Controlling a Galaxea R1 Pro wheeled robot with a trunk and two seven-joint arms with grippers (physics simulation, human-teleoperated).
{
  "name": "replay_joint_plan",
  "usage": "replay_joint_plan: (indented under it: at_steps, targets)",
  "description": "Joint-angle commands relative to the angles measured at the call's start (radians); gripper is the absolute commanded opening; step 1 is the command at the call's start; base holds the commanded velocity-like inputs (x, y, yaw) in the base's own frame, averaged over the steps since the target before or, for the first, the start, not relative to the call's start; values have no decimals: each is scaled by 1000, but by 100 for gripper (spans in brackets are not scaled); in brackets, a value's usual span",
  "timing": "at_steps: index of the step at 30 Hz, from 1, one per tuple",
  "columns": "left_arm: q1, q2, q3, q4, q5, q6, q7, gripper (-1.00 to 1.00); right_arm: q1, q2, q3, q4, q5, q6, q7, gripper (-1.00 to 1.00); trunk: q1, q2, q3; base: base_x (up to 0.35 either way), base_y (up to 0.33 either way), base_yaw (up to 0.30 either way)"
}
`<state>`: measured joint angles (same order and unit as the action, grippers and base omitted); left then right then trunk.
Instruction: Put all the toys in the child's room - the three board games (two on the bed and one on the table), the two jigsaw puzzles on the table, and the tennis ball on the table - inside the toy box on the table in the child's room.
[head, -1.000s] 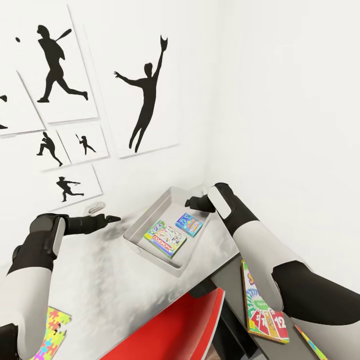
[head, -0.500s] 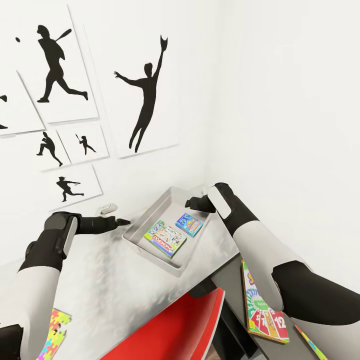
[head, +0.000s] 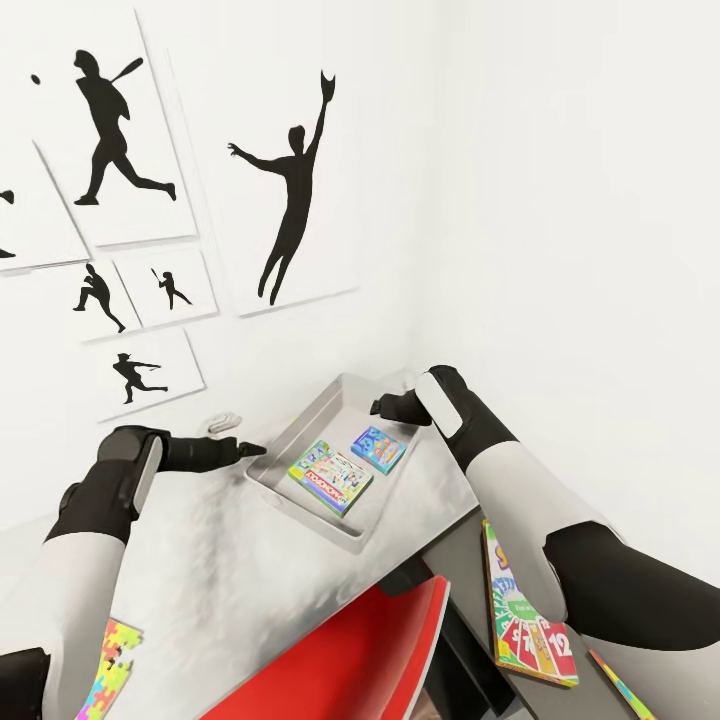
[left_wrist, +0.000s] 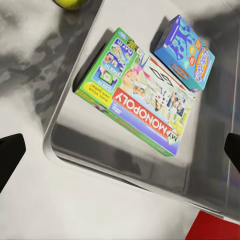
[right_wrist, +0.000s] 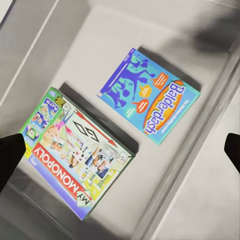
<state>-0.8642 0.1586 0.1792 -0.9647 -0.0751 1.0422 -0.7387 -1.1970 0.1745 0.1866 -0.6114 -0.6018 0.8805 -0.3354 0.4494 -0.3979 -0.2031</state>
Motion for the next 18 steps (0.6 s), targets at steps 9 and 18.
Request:
replay_joint_plan:
  at_steps: [9, 18]
  targets:
    - [0, -1, 5, 5, -8, 5, -8, 100, -1, 0, 2, -1, -12, 2, -10, 100, 1, -2, -2, 0, 0, 0]
    - [0, 0, 11, 33, -8, 5, -8, 100, -1, 0, 2, -1, -12, 2, -10, 100, 1, -2, -2, 0, 0, 0]
